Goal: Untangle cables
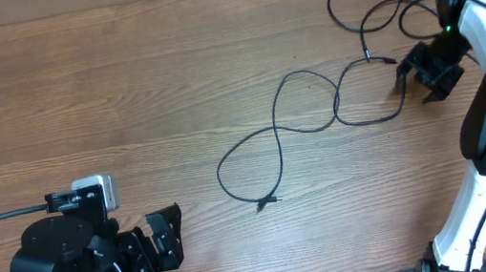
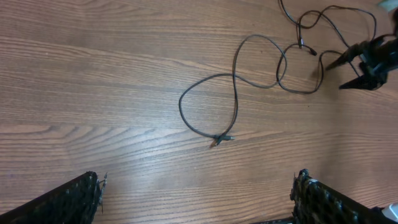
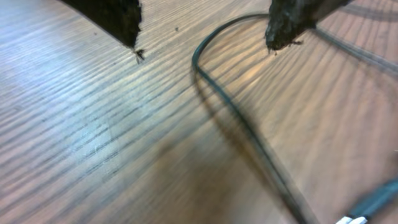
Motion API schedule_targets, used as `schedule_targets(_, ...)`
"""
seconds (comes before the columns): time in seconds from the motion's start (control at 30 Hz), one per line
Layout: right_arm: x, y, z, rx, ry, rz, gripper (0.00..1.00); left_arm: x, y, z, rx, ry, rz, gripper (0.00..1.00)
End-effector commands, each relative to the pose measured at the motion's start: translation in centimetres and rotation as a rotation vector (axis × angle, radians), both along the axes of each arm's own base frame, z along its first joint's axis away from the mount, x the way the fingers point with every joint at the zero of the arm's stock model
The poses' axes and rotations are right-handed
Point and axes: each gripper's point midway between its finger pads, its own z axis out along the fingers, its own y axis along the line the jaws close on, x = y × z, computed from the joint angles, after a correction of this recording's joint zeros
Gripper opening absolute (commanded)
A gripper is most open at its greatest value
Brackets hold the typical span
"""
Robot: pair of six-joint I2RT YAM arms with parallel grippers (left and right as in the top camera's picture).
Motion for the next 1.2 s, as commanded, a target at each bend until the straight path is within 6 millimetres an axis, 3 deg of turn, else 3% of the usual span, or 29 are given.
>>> schedule_targets(0.0, 2.2, -0.5, 4.9, -0.039, -0.149, 0.012, 0.73, 0.1, 0.1, 0.0, 0.014, -0.007, -0.003, 0.99)
schedule_targets(0.1, 4.8, 1.0, 6.3, 0.037, -0.265, 0.018, 1.0, 0.1, 0.1, 0.0, 0.014, -0.007, -0.003, 1.0)
schedule_targets(0.3, 9.0, 4.6, 7.1, 0.166, -0.448, 0.072, 1.0, 0.1, 0.1, 0.0, 0.014, -0.007, -0.003, 1.0)
schedule_targets(0.43, 10.0, 6.4, 5.9, 0.101, -0.454, 0.086, 0.95, 0.1, 0.1, 0.0, 0.014, -0.007, -0.003, 1.0)
schedule_targets(0.57, 9.4, 6.4, 3.9, -0.099, -0.377, 0.02, 0.82, 0.1, 0.1, 0.0, 0.014, -0.007, -0.003, 0.99)
schedule_targets(0.7, 9.2, 7.3, 2.4, -0.202, -0.334, -0.025, 0.79, 0.1, 0.1, 0.0, 0.014, -0.007, -0.003, 1.0)
schedule_targets(1.07, 9.0, 9.0, -3.0, -0.238, -0.237, -0.035, 0.79, 0.1, 0.1, 0.0, 0.014, -0.007, -0.003, 1.0)
schedule_targets(1.17, 8.6, 9.2, -4.3, -0.228, -0.204, -0.029, 0.69, 0.1, 0.1, 0.0, 0.014, -0.007, -0.003, 1.0)
